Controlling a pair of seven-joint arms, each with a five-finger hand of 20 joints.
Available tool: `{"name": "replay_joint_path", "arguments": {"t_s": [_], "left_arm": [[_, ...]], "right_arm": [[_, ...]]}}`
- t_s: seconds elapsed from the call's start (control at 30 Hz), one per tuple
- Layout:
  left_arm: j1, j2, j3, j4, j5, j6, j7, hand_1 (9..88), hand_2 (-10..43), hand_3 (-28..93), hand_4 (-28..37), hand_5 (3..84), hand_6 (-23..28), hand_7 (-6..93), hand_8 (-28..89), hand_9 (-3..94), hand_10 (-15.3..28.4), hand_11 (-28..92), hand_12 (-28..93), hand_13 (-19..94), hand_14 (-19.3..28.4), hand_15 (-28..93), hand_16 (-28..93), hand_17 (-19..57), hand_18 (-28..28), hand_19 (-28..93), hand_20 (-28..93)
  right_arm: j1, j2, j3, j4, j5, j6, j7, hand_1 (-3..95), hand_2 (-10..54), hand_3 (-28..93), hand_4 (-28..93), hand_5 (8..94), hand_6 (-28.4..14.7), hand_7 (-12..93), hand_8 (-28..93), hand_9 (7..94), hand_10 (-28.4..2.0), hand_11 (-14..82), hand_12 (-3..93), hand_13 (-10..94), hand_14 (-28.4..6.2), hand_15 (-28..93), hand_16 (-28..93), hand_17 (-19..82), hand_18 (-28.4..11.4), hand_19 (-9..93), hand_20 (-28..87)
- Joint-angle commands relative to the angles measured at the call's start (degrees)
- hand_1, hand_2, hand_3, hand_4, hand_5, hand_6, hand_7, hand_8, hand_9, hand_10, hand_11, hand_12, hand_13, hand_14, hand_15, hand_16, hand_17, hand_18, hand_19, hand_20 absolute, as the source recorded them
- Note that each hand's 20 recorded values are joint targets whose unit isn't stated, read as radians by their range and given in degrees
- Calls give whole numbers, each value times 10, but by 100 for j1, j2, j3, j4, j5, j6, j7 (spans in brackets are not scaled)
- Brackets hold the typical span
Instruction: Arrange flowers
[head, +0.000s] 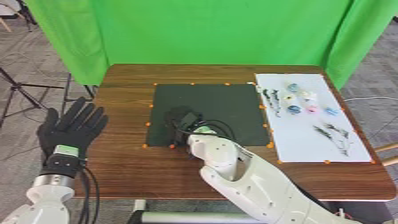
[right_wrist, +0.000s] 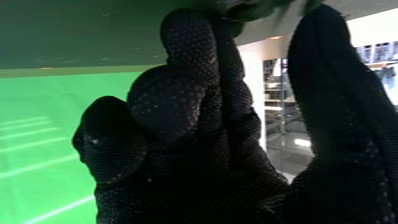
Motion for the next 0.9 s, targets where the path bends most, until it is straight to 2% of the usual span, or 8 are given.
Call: {"name": "replay_joint_path", "arguments": {"t_s": [0.03,0.23,0.3,0.37,0.43,0.53,0.6,0.9], "left_arm": [[106,-97,-20,-46,-21,61,-37,288,105,740,-283,437,104,127,-75,369,201,199,136,244,215,427,-66,-73,160,375,121],[245,-143,-109,-93,-29,86,-8,284,110,739,-283,435,101,126,-74,368,189,201,138,251,200,424,-62,-66,156,376,122],[328,-136,-154,-123,-40,98,42,282,113,736,-283,433,99,128,-74,368,184,204,139,255,194,425,-61,-64,155,378,122],[410,-147,-206,-156,-48,155,57,280,114,736,-283,432,96,130,-74,368,179,205,139,258,190,425,-62,-62,155,379,122],[384,-164,-171,-144,-73,140,61,279,115,736,-283,431,94,133,-76,370,177,208,138,261,187,427,-62,-62,155,380,122],[297,-181,-138,-118,-22,116,-50,278,116,736,-283,431,94,135,-77,371,176,210,136,263,188,429,-63,-63,156,384,123],[278,-153,-135,-106,-22,96,-38,278,117,737,-283,430,94,136,-78,372,176,213,136,262,188,430,-64,-63,156,385,124],[133,-183,-97,-30,26,161,-301,278,119,736,-283,430,90,144,-80,375,176,222,133,265,191,440,-64,-65,158,389,124]], "right_arm": [[-208,26,296,-525,310,-170,666,347,-64,553,-170,565,-35,524,-185,764,-133,382,275,797,-62,630,367,607,-129,932,379],[-574,291,813,-1151,646,-712,816,346,7,436,-112,576,-53,441,-157,752,-152,366,267,791,-73,623,374,598,-144,932,396],[-665,369,921,-1297,765,-1018,787,324,57,522,-113,610,-55,409,-140,754,-161,359,268,781,-85,629,368,586,-153,932,400],[-786,403,976,-1191,591,-938,233,316,89,639,-139,631,-50,398,-137,756,-166,355,271,776,-93,633,364,576,-161,932,400],[-845,376,964,-1154,256,-1268,120,383,94,686,-172,653,-54,360,32,755,-166,355,274,770,-97,633,367,567,-165,932,400],[-981,344,968,-1202,393,-1439,161,444,64,757,-171,669,-53,335,22,748,-158,335,321,747,-101,641,381,543,-167,932,391],[-1004,332,941,-1227,218,-1551,46,447,76,809,-156,688,-42,287,1,752,-148,290,383,729,-105,650,388,529,-167,932,385],[-1123,111,840,-1358,219,-1901,-195,401,123,850,-79,709,-25,223,-23,769,-141,275,414,729,-108,657,389,523,-178,932,385]]}}
